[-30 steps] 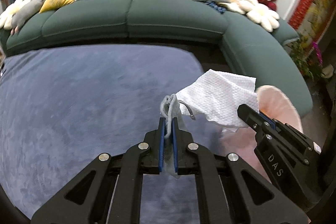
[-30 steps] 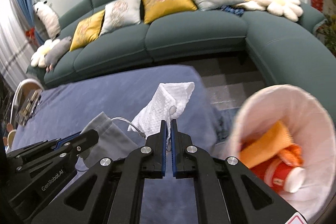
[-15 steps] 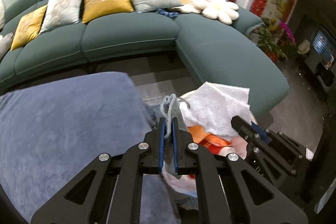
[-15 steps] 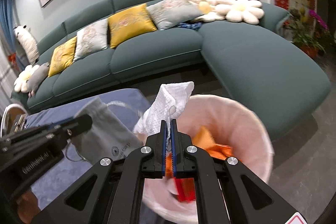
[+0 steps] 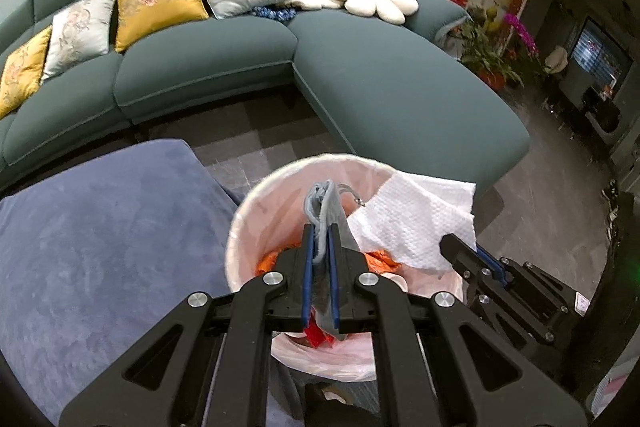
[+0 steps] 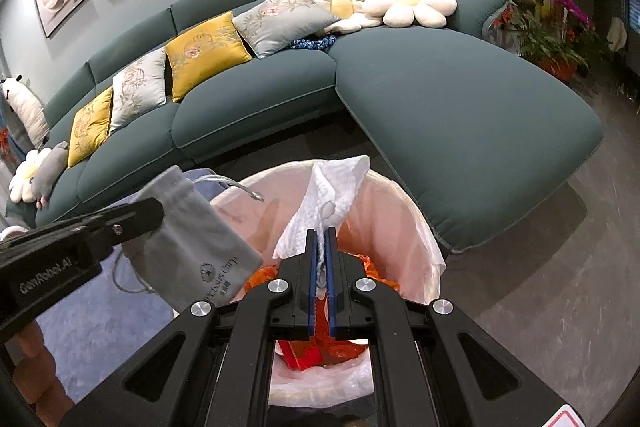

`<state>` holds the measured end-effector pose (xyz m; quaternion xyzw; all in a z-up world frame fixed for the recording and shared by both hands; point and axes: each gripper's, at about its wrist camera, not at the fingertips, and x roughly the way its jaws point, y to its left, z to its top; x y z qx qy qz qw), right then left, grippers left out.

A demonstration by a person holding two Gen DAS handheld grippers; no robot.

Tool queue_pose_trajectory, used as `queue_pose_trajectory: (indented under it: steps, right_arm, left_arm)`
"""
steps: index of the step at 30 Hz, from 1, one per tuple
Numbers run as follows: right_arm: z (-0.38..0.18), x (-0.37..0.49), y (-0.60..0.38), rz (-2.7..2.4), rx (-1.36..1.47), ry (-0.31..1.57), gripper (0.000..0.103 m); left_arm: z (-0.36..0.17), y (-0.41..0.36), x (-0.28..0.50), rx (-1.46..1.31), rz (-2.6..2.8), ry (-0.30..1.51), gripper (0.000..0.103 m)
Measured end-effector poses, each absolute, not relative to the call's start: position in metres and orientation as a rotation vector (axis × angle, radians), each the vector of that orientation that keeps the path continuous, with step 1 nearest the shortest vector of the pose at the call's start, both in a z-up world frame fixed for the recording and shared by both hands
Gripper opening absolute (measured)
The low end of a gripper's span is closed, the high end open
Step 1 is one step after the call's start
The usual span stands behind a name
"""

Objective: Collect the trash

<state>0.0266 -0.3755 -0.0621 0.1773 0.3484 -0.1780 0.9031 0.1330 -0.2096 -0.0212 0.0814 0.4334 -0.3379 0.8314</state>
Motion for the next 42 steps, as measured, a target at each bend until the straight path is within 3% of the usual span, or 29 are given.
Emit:
queue_pose_trajectory:
  steps: [4, 8, 21, 29, 32, 34, 42]
  right_arm:
    - [-0.065, 0.028, -0.372, -0.371, 0.351, 0.727, 0.010]
    - [-0.062, 0.026, -0.367, -0.375, 0.329, 0.721, 0.022]
    - [-0.053, 0.023, -0.355, -0.357, 0.305, 0.723, 0.032]
    - [-0.043, 0.015, -0.338, -0.338, 0.303, 0.734, 0.044]
    - [-0.041, 0.010, -0.327, -0.350, 0.280, 0.739, 0.056]
    - [-0.038, 0.008, -0.322, -0.350, 0.273, 0.740, 0.066]
    - [-0.034, 0.001, -0.299, -0.352, 0.215, 0.759, 0.081]
  left_arm:
    - [-0.027, -0.212, 0.134, 0.174, -0.698, 0.936, 0.012]
    - [-0.032, -0.208, 0.137, 0.163, -0.666, 0.953, 0.037]
    - [-0.031, -0.178, 0.135, 0.157, -0.601, 0.950, 0.044]
    - [-0.024, -0.157, 0.127, 0.152, -0.562, 0.941, 0.048]
    - [-0.023, -0.148, 0.123, 0.156, -0.545, 0.938, 0.051]
    - [-0.022, -0.143, 0.121, 0.156, -0.531, 0.935, 0.061]
    - [-0.022, -0.118, 0.113, 0.156, -0.475, 0.924, 0.069]
